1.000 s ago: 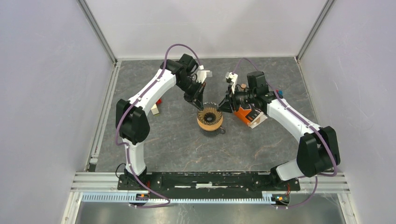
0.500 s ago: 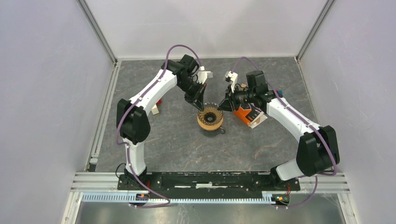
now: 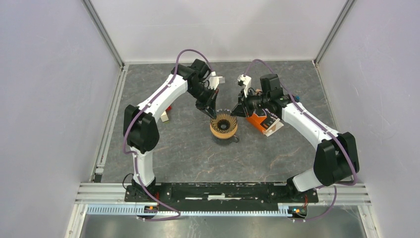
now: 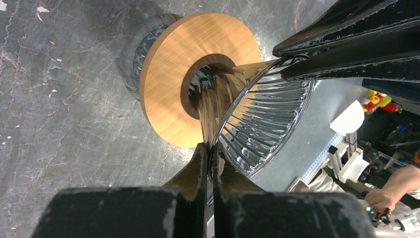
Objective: Place the coffee filter in the dripper
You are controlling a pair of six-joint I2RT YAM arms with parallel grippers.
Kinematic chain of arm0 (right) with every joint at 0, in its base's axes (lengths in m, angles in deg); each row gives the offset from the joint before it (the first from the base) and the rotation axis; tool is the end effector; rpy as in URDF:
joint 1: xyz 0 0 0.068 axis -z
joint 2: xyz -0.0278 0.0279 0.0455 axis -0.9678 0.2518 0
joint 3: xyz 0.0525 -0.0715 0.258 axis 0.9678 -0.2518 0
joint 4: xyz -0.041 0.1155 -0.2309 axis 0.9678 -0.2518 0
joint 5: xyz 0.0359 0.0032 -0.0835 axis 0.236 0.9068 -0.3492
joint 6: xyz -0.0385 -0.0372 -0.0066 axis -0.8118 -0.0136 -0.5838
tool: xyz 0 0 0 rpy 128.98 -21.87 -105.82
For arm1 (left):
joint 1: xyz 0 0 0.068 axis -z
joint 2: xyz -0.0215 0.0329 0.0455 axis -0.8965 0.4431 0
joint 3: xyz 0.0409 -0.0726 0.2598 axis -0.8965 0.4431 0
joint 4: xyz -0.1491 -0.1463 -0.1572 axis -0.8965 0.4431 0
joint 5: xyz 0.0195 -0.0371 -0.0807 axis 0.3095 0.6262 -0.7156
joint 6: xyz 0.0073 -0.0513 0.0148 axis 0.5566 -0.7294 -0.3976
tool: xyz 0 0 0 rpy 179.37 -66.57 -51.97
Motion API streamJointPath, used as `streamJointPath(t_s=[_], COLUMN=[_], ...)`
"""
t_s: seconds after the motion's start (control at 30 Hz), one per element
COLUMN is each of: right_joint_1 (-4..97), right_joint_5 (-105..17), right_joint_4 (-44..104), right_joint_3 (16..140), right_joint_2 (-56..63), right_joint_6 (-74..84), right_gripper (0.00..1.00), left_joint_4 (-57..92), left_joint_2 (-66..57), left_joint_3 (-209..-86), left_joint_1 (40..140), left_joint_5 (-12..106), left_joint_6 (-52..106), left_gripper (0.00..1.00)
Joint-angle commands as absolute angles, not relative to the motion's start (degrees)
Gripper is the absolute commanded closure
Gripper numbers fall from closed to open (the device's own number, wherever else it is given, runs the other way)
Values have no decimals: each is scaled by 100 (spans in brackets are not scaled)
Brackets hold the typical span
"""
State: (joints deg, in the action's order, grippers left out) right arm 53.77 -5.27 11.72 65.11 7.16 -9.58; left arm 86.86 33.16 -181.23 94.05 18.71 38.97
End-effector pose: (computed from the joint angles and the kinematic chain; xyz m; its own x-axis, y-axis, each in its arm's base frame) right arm 0.2888 0.1422 0.2755 -0.4986 -0.2982 -0.8140 -0.8382 0.4053 0.3650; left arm 0.3351 -0.2209 0.2870 -0.8320 0.4863 -0.2670 0.5426 0.6127 -0.5746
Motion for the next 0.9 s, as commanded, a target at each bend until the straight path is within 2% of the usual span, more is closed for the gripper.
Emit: streamJointPath(t_s=[0.0,0.5,0.87], right_joint_1=[5283,5109,5094], right_joint_5=[-752,-1266,-1398], right_joint_4=[1213,1356,1900], right_joint_3=[6575,6273,5550], right_joint_2=[925,913,506], right_joint_6=[-1133,-1303,-1449], right_gripper=[83,86,89], left_joint_4=[8556,8557,8560], left_joint_2=[3577,3784,3772], left_joint_3=[-17963,-18016,-18025], left_joint_1=[9499,9499,9551], left_joint_5=[1859,2086,2076], left_joint_6=[3769,3792,3893], left_gripper=[98,98,98])
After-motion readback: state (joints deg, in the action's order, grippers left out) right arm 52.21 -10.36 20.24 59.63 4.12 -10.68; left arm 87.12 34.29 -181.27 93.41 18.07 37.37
